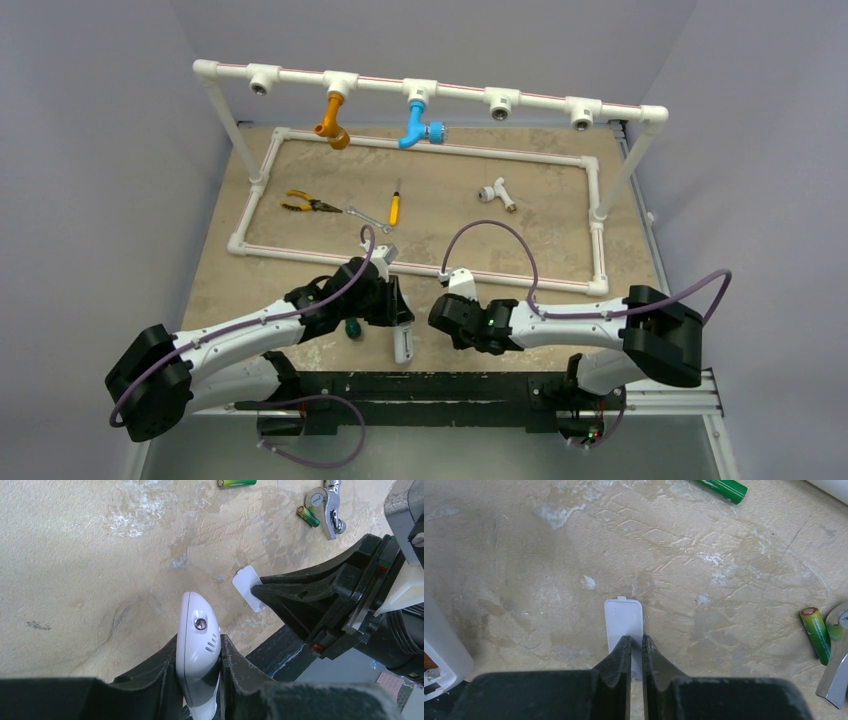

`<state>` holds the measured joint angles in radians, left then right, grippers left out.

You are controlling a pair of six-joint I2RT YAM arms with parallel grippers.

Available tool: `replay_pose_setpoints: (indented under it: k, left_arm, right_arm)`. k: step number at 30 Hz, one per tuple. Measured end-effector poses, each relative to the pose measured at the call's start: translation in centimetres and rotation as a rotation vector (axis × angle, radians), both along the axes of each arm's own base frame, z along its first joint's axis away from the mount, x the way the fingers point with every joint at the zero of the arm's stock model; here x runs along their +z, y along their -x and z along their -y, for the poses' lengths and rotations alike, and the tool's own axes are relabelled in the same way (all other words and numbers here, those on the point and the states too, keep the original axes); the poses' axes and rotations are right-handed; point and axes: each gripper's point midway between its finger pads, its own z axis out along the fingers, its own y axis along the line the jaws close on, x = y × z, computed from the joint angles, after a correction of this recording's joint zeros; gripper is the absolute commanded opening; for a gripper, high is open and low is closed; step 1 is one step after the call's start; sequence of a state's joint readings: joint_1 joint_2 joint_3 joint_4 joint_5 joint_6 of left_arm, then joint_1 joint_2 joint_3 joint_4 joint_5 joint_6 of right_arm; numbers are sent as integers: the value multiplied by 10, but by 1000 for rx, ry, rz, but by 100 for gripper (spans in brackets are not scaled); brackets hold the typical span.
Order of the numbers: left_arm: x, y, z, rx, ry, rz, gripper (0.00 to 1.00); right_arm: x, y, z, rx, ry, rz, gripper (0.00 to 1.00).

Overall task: Load the batteries into the remote control
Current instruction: Adjust the battery cover at the center of the board.

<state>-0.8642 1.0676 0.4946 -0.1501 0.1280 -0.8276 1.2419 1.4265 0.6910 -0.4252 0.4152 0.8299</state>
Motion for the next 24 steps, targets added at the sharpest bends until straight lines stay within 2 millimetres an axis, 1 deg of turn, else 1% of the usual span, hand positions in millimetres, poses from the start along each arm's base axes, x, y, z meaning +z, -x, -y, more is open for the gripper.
replay_pose_setpoints:
  k: [8, 14, 16, 19, 21, 24]
  left_arm:
    - [0, 0, 0, 0, 0, 0, 0]
    - [0, 0, 0, 0, 0, 0, 0]
    - [0, 0, 0, 0, 0, 0, 0]
    - [0, 0, 0, -1, -1, -2, 0]
    - [0, 1, -1, -2, -2, -4, 0]
    - [4, 4, -4, -1, -1, -2, 0]
  right_arm:
    - [4, 2, -7, -22, -69, -7, 0]
    - [12, 8, -5, -21, -122, -19, 0]
    - [14, 12, 0, -8, -109, -22, 0]
    - [17, 15, 13, 12, -39, -26, 0]
    - [23, 12, 19, 20, 34, -19, 0]
    - [33, 3, 22, 21, 130, 7, 0]
